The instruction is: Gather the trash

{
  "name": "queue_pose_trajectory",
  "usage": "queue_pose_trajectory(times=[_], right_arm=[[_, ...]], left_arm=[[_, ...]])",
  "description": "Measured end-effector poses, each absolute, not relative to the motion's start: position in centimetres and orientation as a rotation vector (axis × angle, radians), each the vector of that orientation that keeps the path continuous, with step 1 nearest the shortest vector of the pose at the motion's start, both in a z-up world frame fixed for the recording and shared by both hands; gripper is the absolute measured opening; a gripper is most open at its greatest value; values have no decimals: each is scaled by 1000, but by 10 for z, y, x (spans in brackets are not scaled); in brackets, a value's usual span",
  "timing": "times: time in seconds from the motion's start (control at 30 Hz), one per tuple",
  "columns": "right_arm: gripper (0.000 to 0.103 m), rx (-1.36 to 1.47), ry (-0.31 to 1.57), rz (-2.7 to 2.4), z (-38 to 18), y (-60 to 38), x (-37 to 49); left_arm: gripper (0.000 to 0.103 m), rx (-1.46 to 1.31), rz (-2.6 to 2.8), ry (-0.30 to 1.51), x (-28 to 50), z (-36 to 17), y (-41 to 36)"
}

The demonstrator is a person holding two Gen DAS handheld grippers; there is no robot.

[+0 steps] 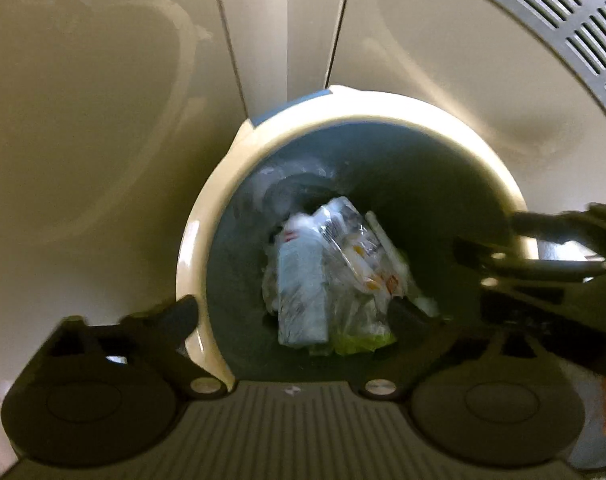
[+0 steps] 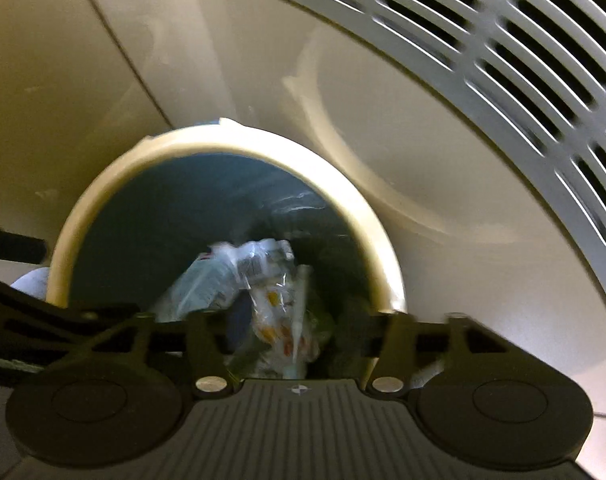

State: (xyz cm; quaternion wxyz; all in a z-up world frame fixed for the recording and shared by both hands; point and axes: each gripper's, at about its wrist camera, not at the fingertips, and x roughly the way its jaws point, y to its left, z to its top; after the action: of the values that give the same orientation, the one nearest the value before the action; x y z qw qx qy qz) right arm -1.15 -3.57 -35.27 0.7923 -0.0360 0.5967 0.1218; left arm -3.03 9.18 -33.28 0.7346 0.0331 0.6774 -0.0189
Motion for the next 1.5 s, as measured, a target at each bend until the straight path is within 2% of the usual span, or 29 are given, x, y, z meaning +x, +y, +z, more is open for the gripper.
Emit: queue_pose_trajectory(times=[0.2,0.33,0.4,0.47,0.67,0.87,1.17,1.27,1.4,1.5], right_arm=[[81,-74,1266,287,-325,-41,-30],[89,-104,1203,324,-295,-46,-46],[99,-134,1192,320,-282,-45,-52],[101,-148,1196,312,-272,-44,-56],[102,-166,1314,206,-260,-41,-61],[102,-142,1186,176,-233,-53,-99],[103,-190,1040,230,-199,-60,-121],[103,-179,928,264,-183,-61,-129],[103,-139,614,310,-141,-73,-160],[103,-120,468,323,-130,-80,-178]], left_arm=[[103,71,-66,1512,-45,-311,97],[103,83,-65,1437,-66,-275,98],[103,91,-59,1391,-78,-256,97],[103,92,-49,1355,-88,-244,96],[103,50,7,1328,-106,-235,93],[103,88,-9,1213,-127,-206,80],[103,-5,33,1227,-130,-196,92],[103,-34,58,1241,-130,-195,98],[103,31,104,1223,-132,-188,94],[103,95,102,1189,-134,-181,88]])
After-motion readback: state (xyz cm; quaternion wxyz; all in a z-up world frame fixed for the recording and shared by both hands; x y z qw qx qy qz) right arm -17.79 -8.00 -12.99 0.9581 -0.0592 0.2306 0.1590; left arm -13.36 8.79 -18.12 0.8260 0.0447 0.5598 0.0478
